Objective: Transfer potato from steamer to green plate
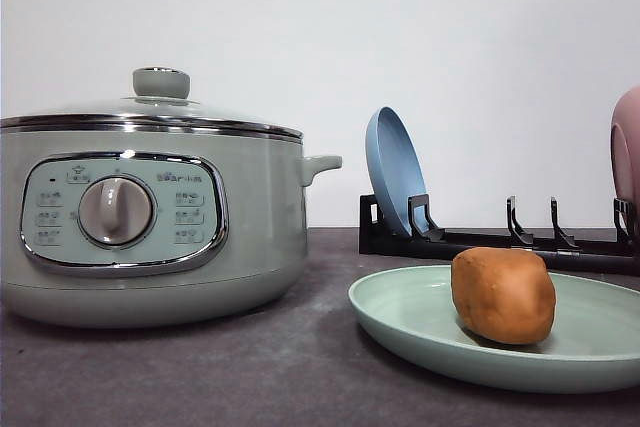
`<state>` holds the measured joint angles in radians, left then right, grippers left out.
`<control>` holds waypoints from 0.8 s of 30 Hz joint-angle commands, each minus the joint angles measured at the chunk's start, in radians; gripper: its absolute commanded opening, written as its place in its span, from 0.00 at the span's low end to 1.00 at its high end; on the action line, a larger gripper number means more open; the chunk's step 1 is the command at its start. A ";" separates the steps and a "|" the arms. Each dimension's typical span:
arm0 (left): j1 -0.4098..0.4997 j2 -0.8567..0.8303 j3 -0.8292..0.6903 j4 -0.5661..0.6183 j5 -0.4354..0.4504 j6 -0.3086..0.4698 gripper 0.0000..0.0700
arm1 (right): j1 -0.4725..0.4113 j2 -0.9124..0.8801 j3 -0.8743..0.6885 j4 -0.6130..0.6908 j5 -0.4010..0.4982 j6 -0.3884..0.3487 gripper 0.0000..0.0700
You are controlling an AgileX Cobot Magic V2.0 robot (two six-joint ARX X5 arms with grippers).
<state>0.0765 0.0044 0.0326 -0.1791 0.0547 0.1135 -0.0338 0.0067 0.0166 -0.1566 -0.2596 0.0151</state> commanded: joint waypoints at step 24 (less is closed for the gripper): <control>0.004 -0.001 -0.021 -0.008 0.000 -0.003 0.01 | 0.000 -0.003 -0.005 -0.001 -0.001 0.011 0.00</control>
<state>0.0765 0.0044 0.0326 -0.1791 0.0547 0.1135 -0.0338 0.0067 0.0166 -0.1566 -0.2593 0.0151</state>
